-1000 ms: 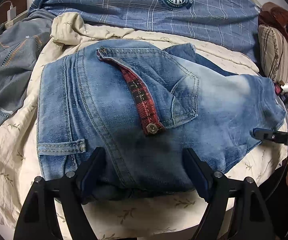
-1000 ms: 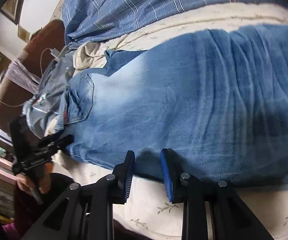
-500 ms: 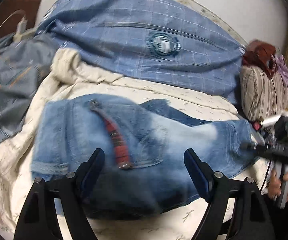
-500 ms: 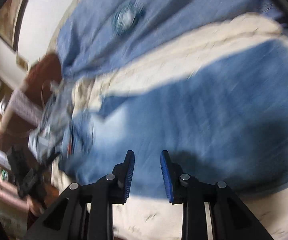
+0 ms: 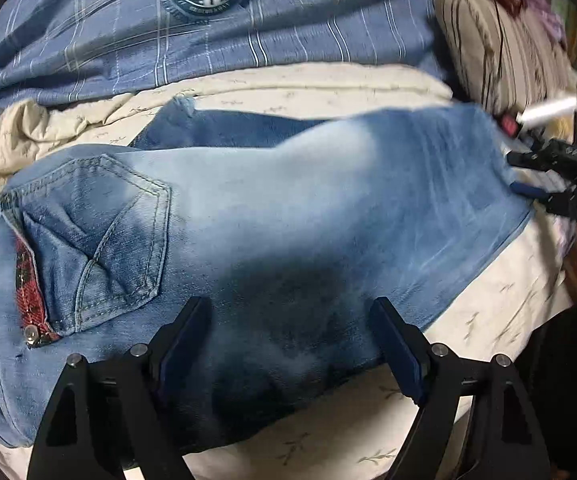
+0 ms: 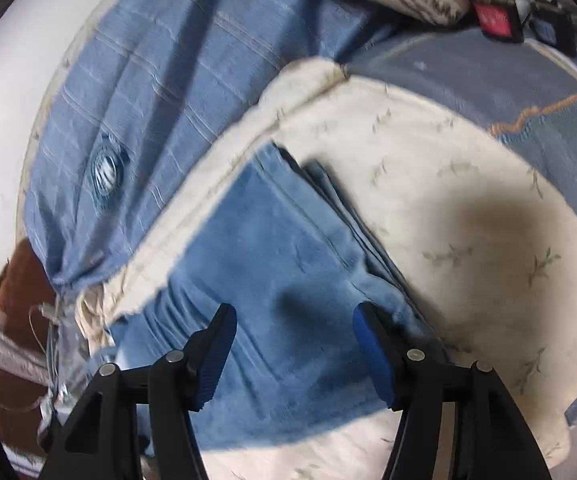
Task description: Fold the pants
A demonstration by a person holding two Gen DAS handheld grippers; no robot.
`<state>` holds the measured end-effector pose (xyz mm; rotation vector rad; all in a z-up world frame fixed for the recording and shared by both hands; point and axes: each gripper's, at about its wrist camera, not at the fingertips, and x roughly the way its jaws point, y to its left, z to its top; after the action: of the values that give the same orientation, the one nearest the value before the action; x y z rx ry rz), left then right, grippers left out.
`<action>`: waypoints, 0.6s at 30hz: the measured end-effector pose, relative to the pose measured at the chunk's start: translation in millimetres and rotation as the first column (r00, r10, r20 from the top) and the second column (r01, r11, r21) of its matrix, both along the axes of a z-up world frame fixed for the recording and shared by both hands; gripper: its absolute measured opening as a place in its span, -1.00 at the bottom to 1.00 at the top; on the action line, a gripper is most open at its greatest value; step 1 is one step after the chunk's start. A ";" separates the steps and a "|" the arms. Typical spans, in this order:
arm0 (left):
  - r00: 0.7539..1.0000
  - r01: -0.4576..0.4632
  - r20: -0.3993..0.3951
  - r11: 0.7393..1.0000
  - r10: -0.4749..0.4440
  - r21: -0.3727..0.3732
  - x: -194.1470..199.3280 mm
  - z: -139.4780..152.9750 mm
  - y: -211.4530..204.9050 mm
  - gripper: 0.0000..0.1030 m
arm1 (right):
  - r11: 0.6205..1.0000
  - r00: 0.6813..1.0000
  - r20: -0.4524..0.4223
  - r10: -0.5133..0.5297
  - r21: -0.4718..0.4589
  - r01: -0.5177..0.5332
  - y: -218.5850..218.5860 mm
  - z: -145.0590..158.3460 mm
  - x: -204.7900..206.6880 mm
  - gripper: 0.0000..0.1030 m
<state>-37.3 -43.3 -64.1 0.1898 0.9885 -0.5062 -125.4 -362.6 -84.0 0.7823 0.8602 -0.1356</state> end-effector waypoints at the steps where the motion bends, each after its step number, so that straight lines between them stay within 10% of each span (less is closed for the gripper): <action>1: 1.000 0.007 -0.002 1.000 -0.007 0.009 -1.0 -0.8 -1.1 0.64 | 0.999 0.999 -0.014 0.031 -0.034 -0.032 5.0 0.5 -0.5 0.21; 11: 0.997 0.062 -0.050 0.996 -0.065 -0.058 -7.1 4.2 10.1 0.64 | 0.938 0.979 -0.176 0.106 -0.309 -0.157 49.2 12.2 3.1 0.22; 18: 1.000 0.002 0.029 0.980 0.004 -0.199 -0.9 28.0 26.2 0.66 | 0.912 0.986 0.055 0.154 -0.391 -0.121 72.8 67.2 41.5 0.23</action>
<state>-38.1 -17.1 -36.0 0.0172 0.9034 -0.5961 -83.9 -289.8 -16.8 0.3517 0.7726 -0.1408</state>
